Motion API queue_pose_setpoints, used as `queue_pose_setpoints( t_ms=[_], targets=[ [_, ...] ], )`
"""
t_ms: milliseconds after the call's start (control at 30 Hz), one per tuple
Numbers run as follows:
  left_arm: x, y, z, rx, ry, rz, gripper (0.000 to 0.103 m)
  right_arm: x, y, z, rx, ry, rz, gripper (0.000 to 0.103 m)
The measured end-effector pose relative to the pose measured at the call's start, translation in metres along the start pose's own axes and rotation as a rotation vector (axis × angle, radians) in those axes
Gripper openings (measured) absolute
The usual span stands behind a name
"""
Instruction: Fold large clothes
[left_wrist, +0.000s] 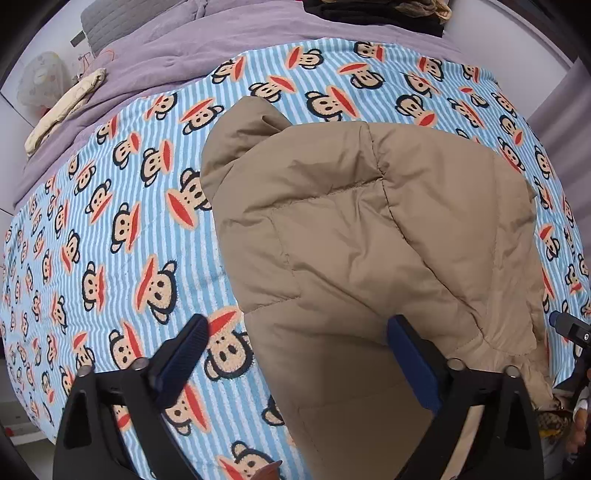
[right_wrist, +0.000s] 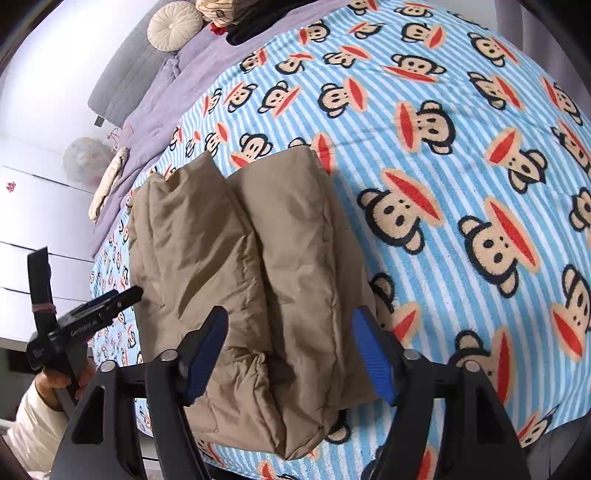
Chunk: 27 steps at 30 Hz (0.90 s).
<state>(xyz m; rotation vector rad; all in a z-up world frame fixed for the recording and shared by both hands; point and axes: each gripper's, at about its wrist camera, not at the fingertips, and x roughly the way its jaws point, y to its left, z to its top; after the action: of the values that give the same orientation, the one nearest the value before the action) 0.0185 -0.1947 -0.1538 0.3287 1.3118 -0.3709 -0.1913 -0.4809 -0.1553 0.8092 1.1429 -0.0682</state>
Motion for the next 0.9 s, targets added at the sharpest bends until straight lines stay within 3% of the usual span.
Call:
queue_pose_setpoints(
  t_ms=[100, 133, 167, 333, 567, 667, 800, 900],
  targets=[
    [0.0, 0.001, -0.004, -0.006, 0.004, -0.012, 0.103, 0.006, -0.011, 0.003, 0.025, 0.02, 0.019, 0.09],
    [0.001, 0.002, -0.004, -0.012, 0.007, -0.019, 0.103, 0.009, -0.014, 0.004, 0.03, 0.031, 0.022, 0.1],
    [0.002, 0.003, -0.005, -0.018, 0.011, -0.024, 0.103, 0.011, -0.016, 0.003, 0.034, 0.04, 0.025, 0.103],
    [0.008, 0.007, -0.008, -0.037, 0.028, -0.054, 0.103, 0.021, -0.027, 0.005, 0.054, 0.064, 0.062, 0.103],
    [0.015, 0.011, -0.008, -0.048, 0.034, -0.108, 0.103, 0.045, -0.035, 0.019, 0.041, 0.179, 0.079, 0.103],
    [0.018, 0.014, -0.008, -0.054, 0.042, -0.175, 0.103, 0.055, -0.037, 0.023, 0.046, 0.212, 0.095, 0.103],
    [0.024, 0.027, -0.011, -0.084, 0.067, -0.358, 0.103, 0.064, -0.037, 0.03, 0.033, 0.233, 0.124, 0.103],
    [0.035, 0.04, -0.015, -0.126, 0.098, -0.41, 0.103, 0.066, -0.038, 0.036, 0.039, 0.233, 0.195, 0.103]
  ],
)
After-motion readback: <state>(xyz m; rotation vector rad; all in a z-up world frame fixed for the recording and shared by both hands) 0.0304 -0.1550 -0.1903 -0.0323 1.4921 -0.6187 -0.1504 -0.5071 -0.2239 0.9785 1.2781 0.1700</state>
